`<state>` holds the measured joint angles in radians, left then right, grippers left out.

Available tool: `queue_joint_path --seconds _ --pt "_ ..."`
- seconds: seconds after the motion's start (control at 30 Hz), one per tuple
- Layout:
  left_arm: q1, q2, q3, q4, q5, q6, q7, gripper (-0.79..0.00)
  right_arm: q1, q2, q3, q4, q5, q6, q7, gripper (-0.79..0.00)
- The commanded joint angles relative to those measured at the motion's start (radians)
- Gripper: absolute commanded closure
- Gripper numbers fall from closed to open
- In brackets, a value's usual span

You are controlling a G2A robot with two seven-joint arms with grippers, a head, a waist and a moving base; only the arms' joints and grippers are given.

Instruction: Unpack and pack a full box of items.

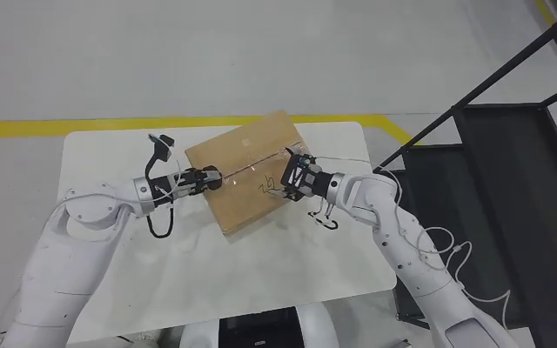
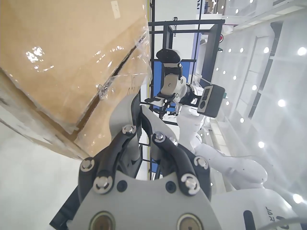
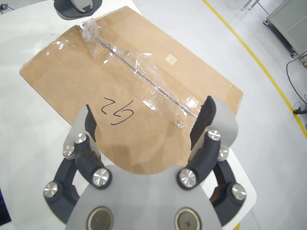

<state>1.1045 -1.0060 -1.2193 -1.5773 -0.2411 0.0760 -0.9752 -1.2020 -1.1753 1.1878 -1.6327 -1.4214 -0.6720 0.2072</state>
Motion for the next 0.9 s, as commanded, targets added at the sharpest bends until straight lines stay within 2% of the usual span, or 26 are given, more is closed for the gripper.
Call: queue_joint_path --seconds 0.0,0.2,0.4,0.57,0.87 --pt "-0.001 0.0 0.0 -0.005 0.0 0.006 0.0 -0.785 0.003 0.0 -0.003 0.002 0.0 0.001 -0.003 -0.785" --pt "-0.028 -0.005 0.032 0.014 0.009 0.05 -0.01 -0.785 0.009 0.001 -0.008 0.011 0.002 0.007 -0.014 -0.785" --pt "-0.048 -0.008 0.041 0.014 0.004 0.048 -0.004 -0.785 0.01 0.003 -0.008 0.014 0.003 0.006 -0.023 -0.785" --pt "-0.021 -0.002 0.01 -0.028 -0.006 0.034 0.002 -0.785 0.007 0.005 -0.01 0.013 0.001 0.001 -0.035 -0.785" --pt "0.041 0.009 -0.012 -0.082 0.005 0.08 -0.016 -0.785 0.01 0.007 -0.023 0.02 0.001 -0.003 -0.046 -0.785"
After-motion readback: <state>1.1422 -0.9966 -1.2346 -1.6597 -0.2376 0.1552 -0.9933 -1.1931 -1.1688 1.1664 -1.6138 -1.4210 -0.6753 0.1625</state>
